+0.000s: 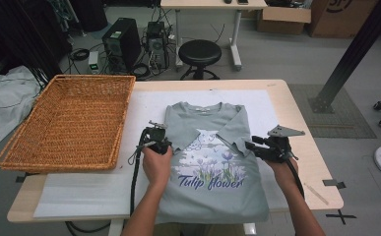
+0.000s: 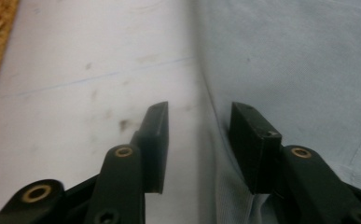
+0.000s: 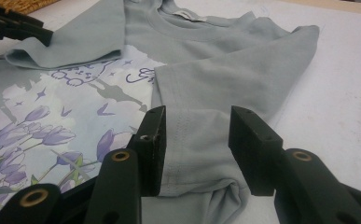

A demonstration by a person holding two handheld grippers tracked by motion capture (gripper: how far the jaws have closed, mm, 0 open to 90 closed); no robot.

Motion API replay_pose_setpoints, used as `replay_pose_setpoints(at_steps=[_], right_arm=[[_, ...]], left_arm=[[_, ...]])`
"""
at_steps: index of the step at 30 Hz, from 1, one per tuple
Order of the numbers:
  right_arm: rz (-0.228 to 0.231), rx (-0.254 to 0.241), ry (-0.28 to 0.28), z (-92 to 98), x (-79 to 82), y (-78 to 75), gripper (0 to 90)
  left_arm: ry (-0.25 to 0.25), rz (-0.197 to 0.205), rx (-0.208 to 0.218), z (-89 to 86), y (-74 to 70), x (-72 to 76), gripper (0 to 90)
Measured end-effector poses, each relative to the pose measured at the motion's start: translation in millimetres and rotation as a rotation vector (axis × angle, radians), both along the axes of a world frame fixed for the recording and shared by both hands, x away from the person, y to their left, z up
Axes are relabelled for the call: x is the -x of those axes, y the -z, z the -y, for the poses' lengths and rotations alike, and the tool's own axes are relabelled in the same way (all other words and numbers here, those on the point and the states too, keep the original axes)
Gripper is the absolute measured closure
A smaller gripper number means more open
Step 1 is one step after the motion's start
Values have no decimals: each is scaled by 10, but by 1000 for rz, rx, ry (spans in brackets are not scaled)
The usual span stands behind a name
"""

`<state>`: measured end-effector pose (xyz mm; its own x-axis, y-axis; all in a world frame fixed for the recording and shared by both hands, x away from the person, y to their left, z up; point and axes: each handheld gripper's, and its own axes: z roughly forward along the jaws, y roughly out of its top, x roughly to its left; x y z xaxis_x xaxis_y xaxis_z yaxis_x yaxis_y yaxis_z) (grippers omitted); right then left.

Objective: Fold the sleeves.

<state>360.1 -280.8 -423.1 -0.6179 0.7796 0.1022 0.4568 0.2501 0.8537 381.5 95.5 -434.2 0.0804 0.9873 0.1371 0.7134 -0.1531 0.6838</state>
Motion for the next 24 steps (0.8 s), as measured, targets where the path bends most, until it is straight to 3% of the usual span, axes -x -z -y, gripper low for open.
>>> replay_pose_setpoints(at_steps=[2,4,5,8,11,14,17,20,22,24], right_arm=[[4,-2,4,14,-3,-10,565],[8,-2,7,23,-5,-26,564],[8,-1,10,25,-7,-29,562],[10,6,33,32,-30,-23,554],[1,3,61,30,-72,5,550],[-12,21,50,-36,-111,33,543],[-28,31,39,-95,-141,68,544],[-60,58,30,-133,-174,134,549],[-97,102,40,-137,-204,198,551],[-110,98,42,-119,-211,250,551]], left_arm=[[-23,14,-10,-32,-33,16,647],[-40,28,18,-71,-65,35,641],[-30,58,36,-77,-86,52,624],[97,184,99,-37,-123,74,506],[172,211,185,6,-117,41,493],[191,160,176,27,-34,-24,506],[161,62,124,-18,97,-74,567],[156,79,148,-71,137,-64,595],[154,82,136,-73,136,-64,608],[160,84,132,-75,130,-54,606]])
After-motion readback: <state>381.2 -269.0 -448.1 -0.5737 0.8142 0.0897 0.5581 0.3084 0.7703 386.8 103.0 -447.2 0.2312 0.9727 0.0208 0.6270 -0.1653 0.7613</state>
